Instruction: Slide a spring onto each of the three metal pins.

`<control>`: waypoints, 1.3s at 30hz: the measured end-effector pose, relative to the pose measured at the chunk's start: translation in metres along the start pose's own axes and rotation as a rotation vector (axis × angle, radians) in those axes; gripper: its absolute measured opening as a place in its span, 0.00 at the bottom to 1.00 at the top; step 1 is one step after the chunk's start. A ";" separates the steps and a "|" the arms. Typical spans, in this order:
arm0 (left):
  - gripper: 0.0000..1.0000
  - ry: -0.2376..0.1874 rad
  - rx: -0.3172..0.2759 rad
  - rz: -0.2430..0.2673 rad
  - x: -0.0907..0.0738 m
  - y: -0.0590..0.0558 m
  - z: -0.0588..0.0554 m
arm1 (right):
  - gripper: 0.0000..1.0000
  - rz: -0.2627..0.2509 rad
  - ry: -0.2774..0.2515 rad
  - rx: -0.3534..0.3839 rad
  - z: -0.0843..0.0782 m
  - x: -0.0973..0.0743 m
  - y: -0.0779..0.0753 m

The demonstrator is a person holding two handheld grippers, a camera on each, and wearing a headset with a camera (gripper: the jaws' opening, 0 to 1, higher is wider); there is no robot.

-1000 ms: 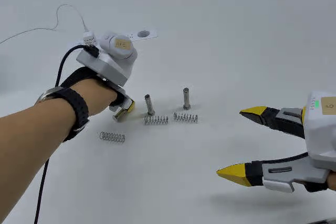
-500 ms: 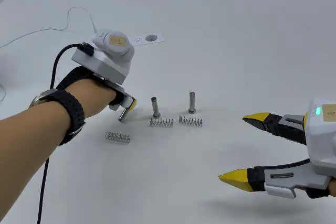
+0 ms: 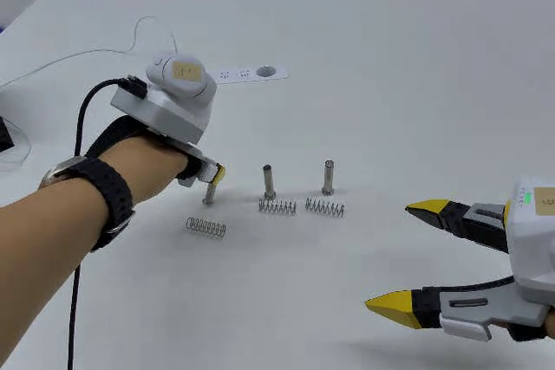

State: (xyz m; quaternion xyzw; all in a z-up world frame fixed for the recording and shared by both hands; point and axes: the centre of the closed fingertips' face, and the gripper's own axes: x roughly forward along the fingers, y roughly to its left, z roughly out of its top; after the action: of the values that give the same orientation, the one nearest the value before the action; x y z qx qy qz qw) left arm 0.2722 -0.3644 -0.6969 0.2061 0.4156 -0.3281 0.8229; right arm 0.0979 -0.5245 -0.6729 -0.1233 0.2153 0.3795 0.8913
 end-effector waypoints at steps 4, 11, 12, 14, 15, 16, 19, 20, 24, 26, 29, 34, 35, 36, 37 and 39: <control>0.07 -0.016 -0.015 0.007 -0.005 0.002 -0.004 | 0.75 0.005 0.001 -0.005 0.001 0.001 0.001; 0.07 -0.027 -0.047 0.004 -0.009 0.003 -0.010 | 0.75 0.012 0.005 -0.011 0.001 0.002 0.003; 0.07 -0.030 -0.052 0.003 -0.010 0.004 -0.011 | 0.75 0.012 0.005 -0.012 0.001 0.002 0.003; 0.07 -0.033 -0.059 0.002 -0.011 0.004 -0.013 | 0.75 0.012 0.005 -0.012 0.002 0.002 0.003; 0.07 -0.036 -0.063 0.001 -0.011 0.003 -0.013 | 0.75 0.012 0.004 -0.012 0.002 0.002 0.003; 0.07 -0.038 -0.065 0.001 -0.011 0.003 -0.014 | 0.75 0.012 0.003 -0.012 0.002 0.002 0.003; 0.08 -0.048 -0.067 0.000 -0.012 0.003 -0.014 | 0.75 0.012 0.005 -0.013 0.002 0.002 0.003; 0.08 -0.052 -0.065 0.000 -0.012 0.003 -0.014 | 0.75 0.013 0.005 -0.013 0.002 0.002 0.003; 0.08 -0.064 -0.050 0.002 -0.011 0.002 -0.014 | 0.75 0.012 0.005 -0.013 0.002 0.002 0.004; 0.08 -0.067 -0.040 0.003 -0.011 0.002 -0.014 | 0.75 0.013 0.005 -0.013 0.002 0.002 0.004; 0.08 -0.072 -0.024 0.005 -0.012 0.002 -0.014 | 0.75 0.013 0.007 -0.013 0.002 0.002 0.004; 0.08 -0.080 0.003 0.011 -0.012 0.002 -0.015 | 0.75 0.012 0.008 -0.011 0.002 0.002 0.004; 0.09 -0.080 0.008 0.014 -0.012 0.002 -0.015 | 0.75 0.012 0.009 -0.010 0.001 0.002 0.004; 0.09 -0.078 0.013 0.015 -0.012 0.002 -0.016 | 0.75 0.012 0.010 -0.011 0.001 0.002 0.005; 0.09 -0.078 0.017 0.015 -0.012 0.002 -0.016 | 0.75 0.012 0.010 -0.011 0.001 0.002 0.005; 0.11 -0.087 0.014 0.008 -0.012 0.002 -0.016 | 0.75 0.013 0.010 -0.010 0.001 0.002 0.005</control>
State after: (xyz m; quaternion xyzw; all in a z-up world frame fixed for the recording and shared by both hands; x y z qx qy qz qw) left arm 0.2589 -0.3488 -0.6960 0.1991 0.3764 -0.3363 0.8400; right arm 0.0963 -0.5195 -0.6731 -0.1282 0.2184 0.3856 0.8872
